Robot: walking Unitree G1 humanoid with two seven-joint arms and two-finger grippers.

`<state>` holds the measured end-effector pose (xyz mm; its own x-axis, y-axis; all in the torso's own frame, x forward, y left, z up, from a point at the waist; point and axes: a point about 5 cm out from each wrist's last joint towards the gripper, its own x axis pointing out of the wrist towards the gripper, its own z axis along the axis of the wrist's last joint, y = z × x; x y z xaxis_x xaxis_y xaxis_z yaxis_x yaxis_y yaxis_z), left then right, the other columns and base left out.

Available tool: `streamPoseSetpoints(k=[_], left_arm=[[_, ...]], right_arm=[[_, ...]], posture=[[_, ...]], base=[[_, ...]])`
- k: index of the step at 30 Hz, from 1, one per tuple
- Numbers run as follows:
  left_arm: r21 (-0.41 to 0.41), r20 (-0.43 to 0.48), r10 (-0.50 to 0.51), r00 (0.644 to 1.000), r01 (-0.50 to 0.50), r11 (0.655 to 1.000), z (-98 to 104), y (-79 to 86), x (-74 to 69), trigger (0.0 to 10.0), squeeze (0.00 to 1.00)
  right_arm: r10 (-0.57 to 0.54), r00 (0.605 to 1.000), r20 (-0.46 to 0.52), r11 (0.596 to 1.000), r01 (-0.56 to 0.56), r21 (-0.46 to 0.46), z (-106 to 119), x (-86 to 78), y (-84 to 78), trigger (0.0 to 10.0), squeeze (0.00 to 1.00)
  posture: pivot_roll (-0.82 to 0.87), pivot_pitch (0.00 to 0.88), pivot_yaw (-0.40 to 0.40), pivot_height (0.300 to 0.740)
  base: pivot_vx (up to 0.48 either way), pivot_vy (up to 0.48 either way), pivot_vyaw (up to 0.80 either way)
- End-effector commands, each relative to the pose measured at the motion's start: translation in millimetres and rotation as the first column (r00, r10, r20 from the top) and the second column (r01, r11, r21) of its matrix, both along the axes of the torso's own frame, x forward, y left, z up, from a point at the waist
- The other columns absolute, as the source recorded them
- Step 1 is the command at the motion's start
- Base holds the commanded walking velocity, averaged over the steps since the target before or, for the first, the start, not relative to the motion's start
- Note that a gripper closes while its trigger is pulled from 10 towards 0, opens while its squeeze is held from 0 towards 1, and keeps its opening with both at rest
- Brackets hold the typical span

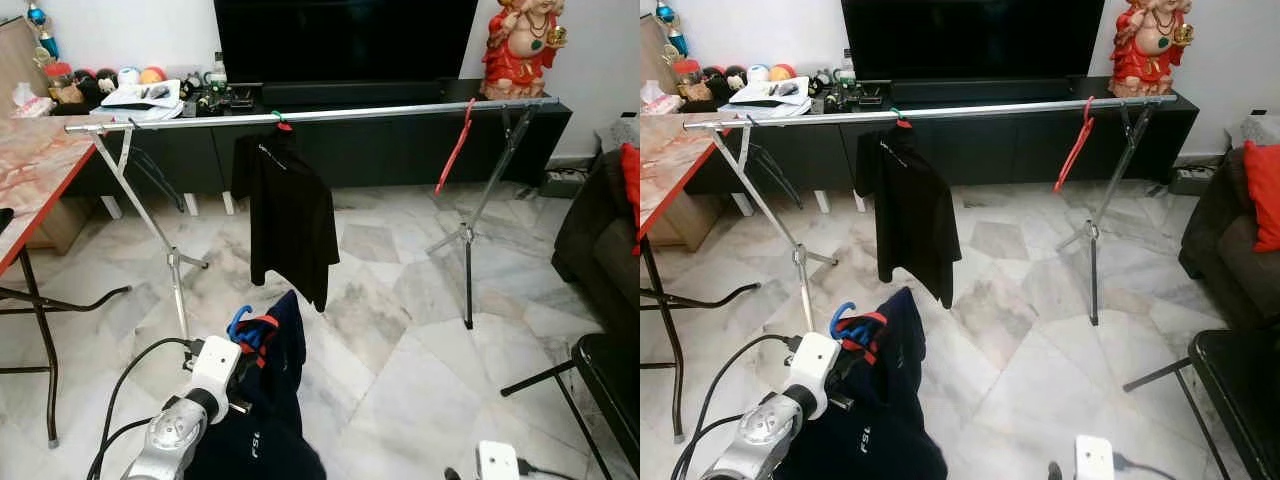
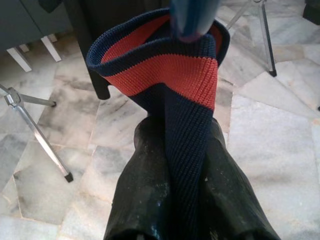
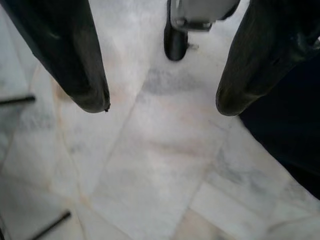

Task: Hang hanger

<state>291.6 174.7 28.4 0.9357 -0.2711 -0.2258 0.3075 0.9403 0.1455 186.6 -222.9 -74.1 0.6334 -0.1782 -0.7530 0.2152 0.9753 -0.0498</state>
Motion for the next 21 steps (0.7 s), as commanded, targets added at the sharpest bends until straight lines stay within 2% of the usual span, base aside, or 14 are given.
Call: streamPoseSetpoints(k=[1,8,11,21], left_arm=[[-0.033,0.022,0.005,1.000,-0.004,0.999,5.7,3.0,1.5,10.0,0.00],[-0.060,0.026,-0.037,0.999,0.039,0.997,10.7,-3.8,2.6,10.0,0.00],[-0.064,0.024,-0.043,0.999,0.045,0.997,11.2,-5.0,3.2,10.0,0.00],[-0.074,0.005,-0.051,0.999,0.051,0.996,8.1,-7.4,-2.1,10.0,0.00]], right_arm=[[-0.039,0.999,-0.012,0.999,0.039,0.006,-3.3,-5.6,1.8,10.0,0.00],[-0.069,0.997,-0.040,0.998,0.069,-0.004,-8.3,-15.5,2.2,10.0,0.00],[-0.044,0.997,-0.066,0.999,0.043,-0.019,-10.7,-20.5,2.5,10.0,0.00],[-0.026,0.998,-0.066,1.000,0.026,-0.012,-11.7,-22.0,4.8,10.0,0.00]], posture=[[0.01,0.039,0.059,0.740],[0.00,0.036,0.062,0.740],[0.00,0.025,0.064,0.740],[0.00,0.022,0.063,0.740]], base=[[0.000,0.000,0.00],[0.232,0.000,0.00],[0.302,0.000,0.00],[0.332,0.000,0.00]])
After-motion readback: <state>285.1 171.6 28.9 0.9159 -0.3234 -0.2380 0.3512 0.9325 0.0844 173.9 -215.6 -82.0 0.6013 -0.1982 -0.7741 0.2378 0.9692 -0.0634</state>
